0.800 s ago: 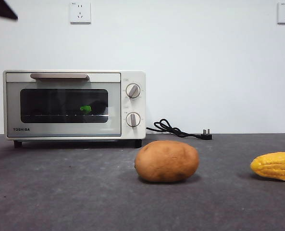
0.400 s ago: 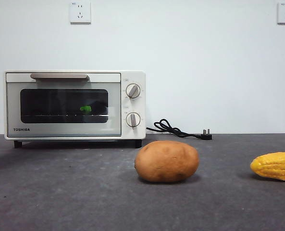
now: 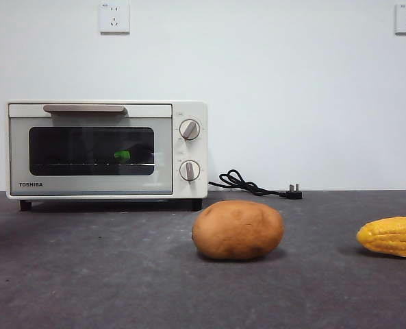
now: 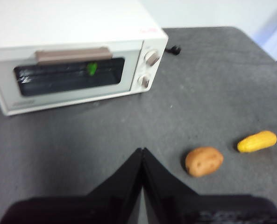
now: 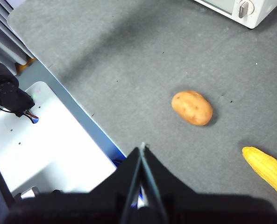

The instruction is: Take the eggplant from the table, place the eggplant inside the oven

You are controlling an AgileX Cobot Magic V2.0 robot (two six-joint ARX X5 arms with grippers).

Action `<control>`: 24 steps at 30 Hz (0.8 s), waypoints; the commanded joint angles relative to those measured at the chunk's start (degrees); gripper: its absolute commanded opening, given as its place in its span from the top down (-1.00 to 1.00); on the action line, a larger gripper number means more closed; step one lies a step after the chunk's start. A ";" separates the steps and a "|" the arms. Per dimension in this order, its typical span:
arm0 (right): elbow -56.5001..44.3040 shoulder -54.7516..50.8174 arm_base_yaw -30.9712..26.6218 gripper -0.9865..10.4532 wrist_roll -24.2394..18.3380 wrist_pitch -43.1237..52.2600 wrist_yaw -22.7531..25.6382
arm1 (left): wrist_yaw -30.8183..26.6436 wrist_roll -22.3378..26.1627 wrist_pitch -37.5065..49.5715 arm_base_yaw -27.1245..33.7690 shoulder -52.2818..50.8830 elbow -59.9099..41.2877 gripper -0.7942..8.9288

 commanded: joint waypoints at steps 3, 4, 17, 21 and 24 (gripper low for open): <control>-0.15 -0.04 0.04 0.85 -0.46 -1.53 0.22 | -0.52 0.87 -5.03 -0.22 -5.16 -0.09 0.85; -0.15 -0.04 0.04 0.84 -0.46 -1.53 0.22 | -0.52 0.87 -5.60 -0.22 -6.12 -0.09 0.85; -0.15 -0.02 0.04 0.83 0.00 -1.53 0.22 | -1.14 0.85 -6.19 -0.22 -7.87 -0.09 0.85; -0.15 -0.04 0.04 0.83 -0.04 -1.53 0.24 | -1.14 0.85 -6.14 -0.22 -7.87 -0.09 0.85; -0.15 -0.02 0.04 0.83 -0.04 -1.53 0.24 | -1.14 0.85 -6.14 -0.24 -7.87 -0.09 0.85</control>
